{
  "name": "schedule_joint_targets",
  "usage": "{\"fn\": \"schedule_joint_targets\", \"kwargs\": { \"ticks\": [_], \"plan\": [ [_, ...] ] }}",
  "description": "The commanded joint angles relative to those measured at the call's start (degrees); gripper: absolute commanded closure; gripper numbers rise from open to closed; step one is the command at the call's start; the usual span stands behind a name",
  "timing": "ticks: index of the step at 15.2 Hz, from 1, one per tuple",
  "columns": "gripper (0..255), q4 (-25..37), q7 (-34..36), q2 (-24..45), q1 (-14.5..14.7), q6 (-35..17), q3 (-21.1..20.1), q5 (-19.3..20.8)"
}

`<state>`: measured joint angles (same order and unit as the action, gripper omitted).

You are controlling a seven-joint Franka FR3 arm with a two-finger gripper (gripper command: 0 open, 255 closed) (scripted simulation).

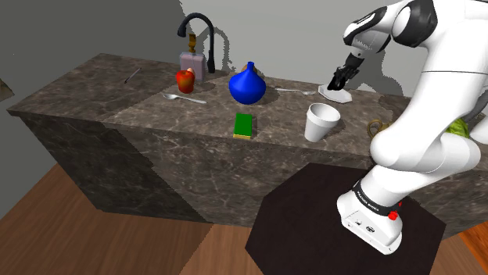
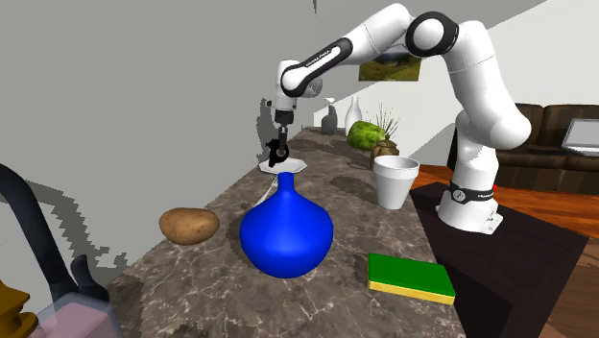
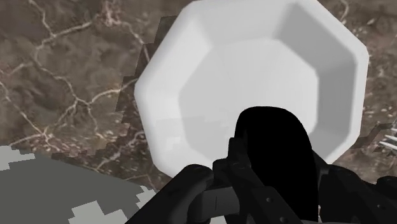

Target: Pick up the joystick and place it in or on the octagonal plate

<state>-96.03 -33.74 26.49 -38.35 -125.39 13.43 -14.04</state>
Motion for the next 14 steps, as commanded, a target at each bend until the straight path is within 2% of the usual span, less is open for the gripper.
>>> {"fn": "schedule_joint_targets", "kwargs": {
  "ticks": [1,7,8,13,14],
  "plan": [
    [255,-0.53,-0.02,0.29,0.15,-0.48,-0.16,-0.09],
    [255,-0.52,-0.02,0.3,0.16,-0.47,-0.14,-0.11],
    [0,-0.65,0.01,0.19,0.21,-0.51,-0.13,-0.08],
    [0,-0.52,-0.02,0.3,0.16,-0.47,-0.14,-0.11],
    [0,-0.07,0.2,-0.71,0.19,0.95,0.08,0.26]
  ]
}}
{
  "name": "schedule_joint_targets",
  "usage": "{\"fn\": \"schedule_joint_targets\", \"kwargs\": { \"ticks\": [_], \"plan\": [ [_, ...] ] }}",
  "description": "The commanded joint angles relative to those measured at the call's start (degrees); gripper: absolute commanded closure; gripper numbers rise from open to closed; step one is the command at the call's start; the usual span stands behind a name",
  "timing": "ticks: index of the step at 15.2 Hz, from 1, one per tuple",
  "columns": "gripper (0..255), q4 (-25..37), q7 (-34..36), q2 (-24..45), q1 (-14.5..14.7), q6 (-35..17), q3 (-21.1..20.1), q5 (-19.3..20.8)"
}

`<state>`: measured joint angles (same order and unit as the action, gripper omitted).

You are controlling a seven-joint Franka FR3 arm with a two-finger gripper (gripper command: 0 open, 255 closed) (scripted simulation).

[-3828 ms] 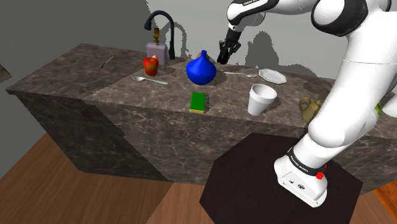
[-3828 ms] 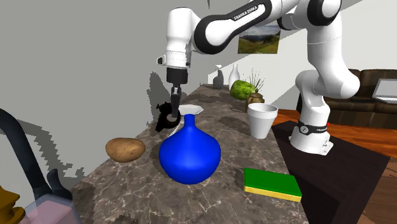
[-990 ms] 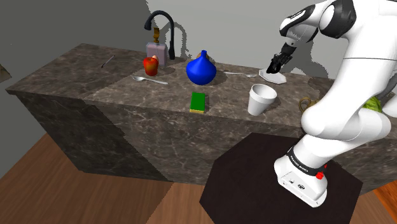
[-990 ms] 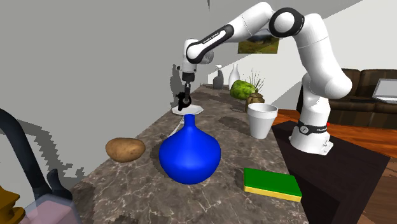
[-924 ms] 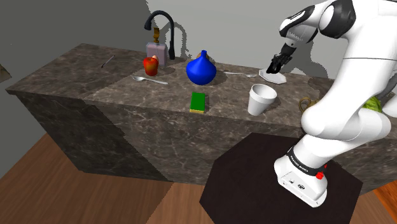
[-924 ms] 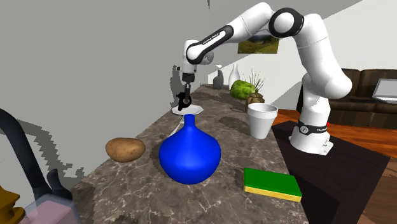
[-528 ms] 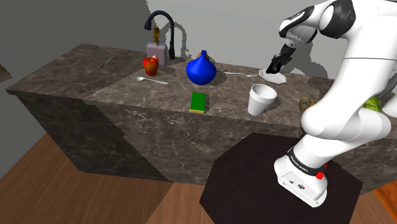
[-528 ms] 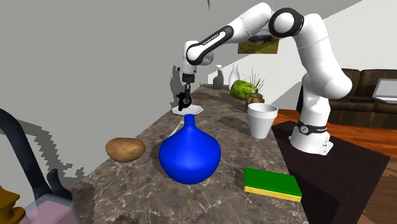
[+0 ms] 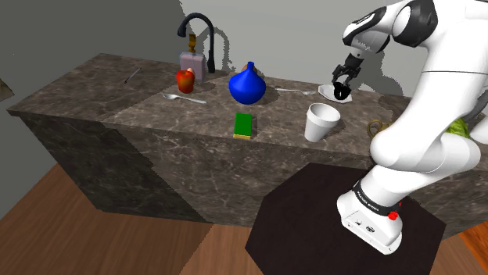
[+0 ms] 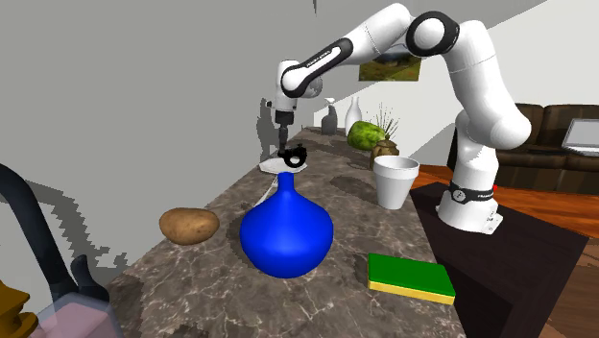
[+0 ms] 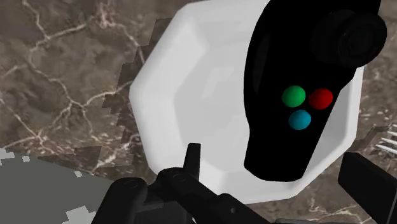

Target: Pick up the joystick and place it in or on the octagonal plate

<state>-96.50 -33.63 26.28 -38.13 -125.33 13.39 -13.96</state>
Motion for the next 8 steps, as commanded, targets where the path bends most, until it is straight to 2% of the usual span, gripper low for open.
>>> {"fn": "schedule_joint_targets", "kwargs": {
  "ticks": [1,3,8],
  "plan": [
    [0,0.93,0.31,-1.46,-0.01,2.34,0.33,0.55],
    [0,2.1,0.69,-3.02,-0.01,5.03,0.66,1.15],
    [0,2.1,0.69,-3.02,-0.01,5.03,0.66,1.15]
  ]
}}
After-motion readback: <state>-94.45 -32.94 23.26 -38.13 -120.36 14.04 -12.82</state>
